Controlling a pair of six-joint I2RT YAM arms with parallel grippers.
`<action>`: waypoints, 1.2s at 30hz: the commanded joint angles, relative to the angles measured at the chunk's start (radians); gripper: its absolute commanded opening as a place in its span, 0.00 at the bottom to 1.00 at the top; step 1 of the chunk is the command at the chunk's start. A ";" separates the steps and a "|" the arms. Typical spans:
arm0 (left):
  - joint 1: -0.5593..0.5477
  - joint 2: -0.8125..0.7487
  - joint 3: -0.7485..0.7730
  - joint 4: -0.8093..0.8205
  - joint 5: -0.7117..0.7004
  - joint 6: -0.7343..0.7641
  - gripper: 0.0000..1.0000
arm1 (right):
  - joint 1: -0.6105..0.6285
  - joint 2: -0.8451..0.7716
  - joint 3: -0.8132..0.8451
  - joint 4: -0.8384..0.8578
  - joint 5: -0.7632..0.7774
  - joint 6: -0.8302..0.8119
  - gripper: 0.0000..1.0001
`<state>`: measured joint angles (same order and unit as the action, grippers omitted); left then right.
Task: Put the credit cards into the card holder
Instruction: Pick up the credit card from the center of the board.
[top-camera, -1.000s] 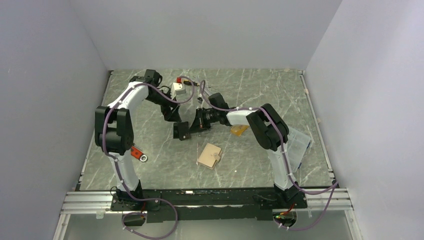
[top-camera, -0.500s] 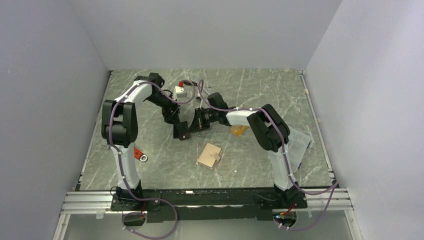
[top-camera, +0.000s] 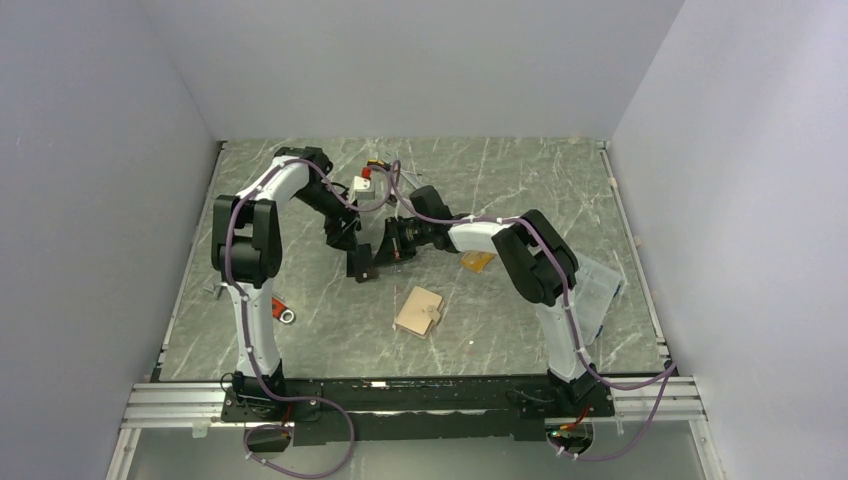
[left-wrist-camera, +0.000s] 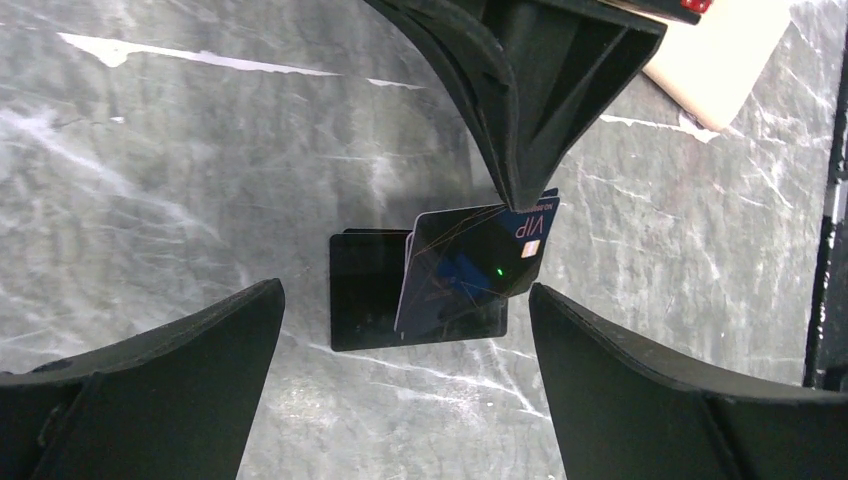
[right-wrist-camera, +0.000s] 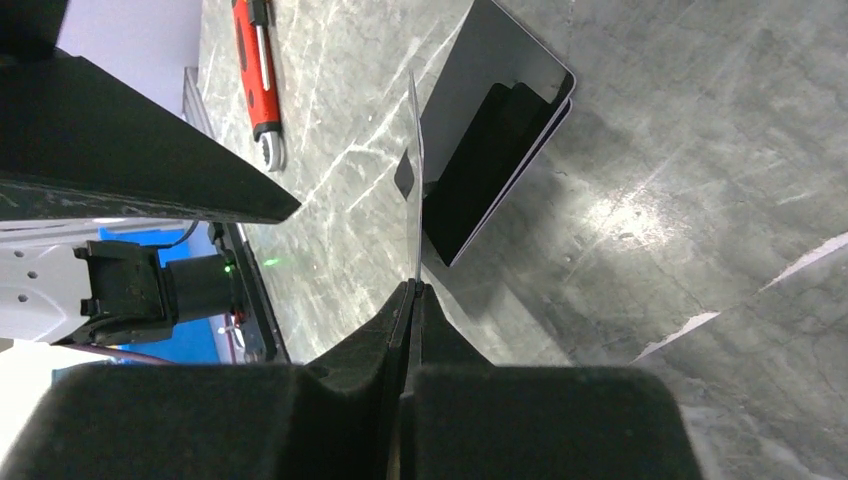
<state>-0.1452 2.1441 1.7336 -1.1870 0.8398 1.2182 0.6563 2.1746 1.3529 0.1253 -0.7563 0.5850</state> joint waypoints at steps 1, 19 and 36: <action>-0.018 0.038 0.060 -0.142 0.003 0.124 0.99 | 0.006 -0.080 0.031 0.026 0.020 -0.030 0.00; -0.042 0.097 0.130 -0.286 0.008 0.194 0.61 | 0.005 -0.125 0.017 0.072 0.071 -0.049 0.00; -0.042 -0.008 0.132 -0.353 0.044 0.195 0.00 | -0.027 -0.197 -0.032 0.104 0.027 -0.044 0.28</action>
<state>-0.1833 2.2436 1.8656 -1.4986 0.8268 1.3869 0.6518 2.0789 1.3319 0.1570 -0.6815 0.5430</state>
